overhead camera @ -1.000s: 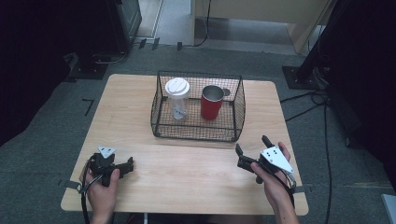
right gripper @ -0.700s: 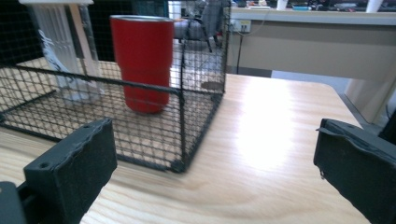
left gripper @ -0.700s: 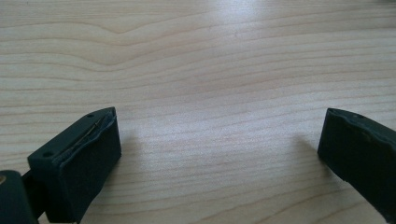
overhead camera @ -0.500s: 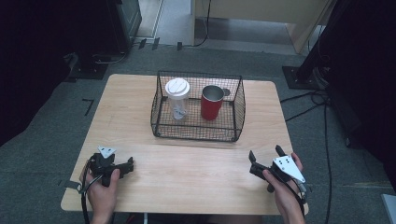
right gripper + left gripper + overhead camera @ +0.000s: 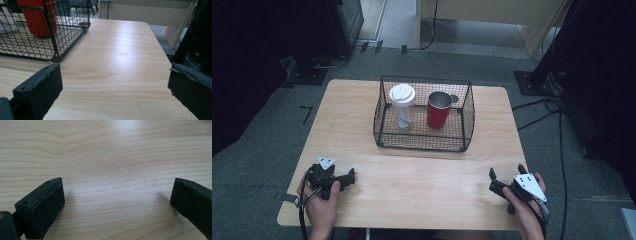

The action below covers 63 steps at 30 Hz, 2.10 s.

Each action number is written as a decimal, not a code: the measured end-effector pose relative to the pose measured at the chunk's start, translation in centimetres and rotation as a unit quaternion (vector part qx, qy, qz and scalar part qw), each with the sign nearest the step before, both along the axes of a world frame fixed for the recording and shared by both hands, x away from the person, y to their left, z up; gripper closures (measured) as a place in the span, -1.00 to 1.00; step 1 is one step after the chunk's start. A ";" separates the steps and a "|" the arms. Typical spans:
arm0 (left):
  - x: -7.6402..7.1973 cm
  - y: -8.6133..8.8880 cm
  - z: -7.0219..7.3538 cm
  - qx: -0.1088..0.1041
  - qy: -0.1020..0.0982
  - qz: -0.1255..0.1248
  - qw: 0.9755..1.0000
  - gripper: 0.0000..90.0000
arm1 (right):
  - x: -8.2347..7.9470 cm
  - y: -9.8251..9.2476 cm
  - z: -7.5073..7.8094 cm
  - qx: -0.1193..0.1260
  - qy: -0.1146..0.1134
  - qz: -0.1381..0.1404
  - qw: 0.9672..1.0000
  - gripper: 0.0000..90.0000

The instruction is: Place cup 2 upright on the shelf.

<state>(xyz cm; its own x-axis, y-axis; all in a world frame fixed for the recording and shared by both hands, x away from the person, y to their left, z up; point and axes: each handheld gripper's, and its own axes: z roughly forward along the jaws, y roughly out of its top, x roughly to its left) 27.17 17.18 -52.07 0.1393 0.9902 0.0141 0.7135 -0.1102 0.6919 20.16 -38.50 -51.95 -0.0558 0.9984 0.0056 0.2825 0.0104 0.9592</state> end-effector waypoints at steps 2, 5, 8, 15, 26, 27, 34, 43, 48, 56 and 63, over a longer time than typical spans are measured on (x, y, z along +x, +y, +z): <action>0.0 0.0 0.0 0.001 0.001 -0.001 1.000 -1.00 | -0.2 -0.2 -0.2 0.004 0.007 -0.006 1.000 -1.00; 0.0 0.0 0.0 0.001 0.001 -0.001 1.000 -1.00 | -0.5 -0.5 -0.3 0.007 0.009 -0.015 1.000 -1.00; 0.0 0.0 0.0 0.001 0.001 -0.001 1.000 -1.00 | -0.7 -0.9 -0.3 0.002 0.018 -0.018 1.000 -1.00; 0.0 0.0 0.0 0.001 0.001 -0.001 1.000 -1.00 | -1.2 -2.2 -0.3 -0.016 0.098 -0.028 0.995 -1.00; 0.0 0.0 0.0 0.001 0.001 -0.001 1.000 -1.00 | -1.7 -3.1 -0.6 -0.028 0.162 -0.029 0.986 -1.00; 0.0 0.0 0.0 0.001 0.000 -0.001 1.000 -1.00 | -1.7 -3.2 -0.6 -0.027 0.170 -0.028 0.985 -1.00; 0.0 0.0 0.0 0.001 0.000 -0.001 1.000 -1.00 | -1.8 -4.0 -0.7 0.000 0.196 -0.025 0.980 -1.00; 0.0 0.0 0.0 0.001 0.001 -0.001 1.000 -1.00 | -1.8 -4.1 -1.0 -0.012 0.236 -0.013 0.972 -1.00; 0.0 0.0 0.0 0.001 0.001 -0.001 1.000 -1.00 | -2.6 -4.4 -1.4 0.000 0.222 -0.005 0.975 -1.00; 0.0 -0.1 0.0 0.000 0.000 0.001 1.000 -1.00 | -3.5 -4.7 -1.7 0.005 0.202 -0.020 0.979 -1.00; 0.0 -0.1 0.0 0.000 0.000 0.001 1.000 -1.00 | -3.4 -4.7 -1.7 0.004 0.202 -0.016 0.979 -1.00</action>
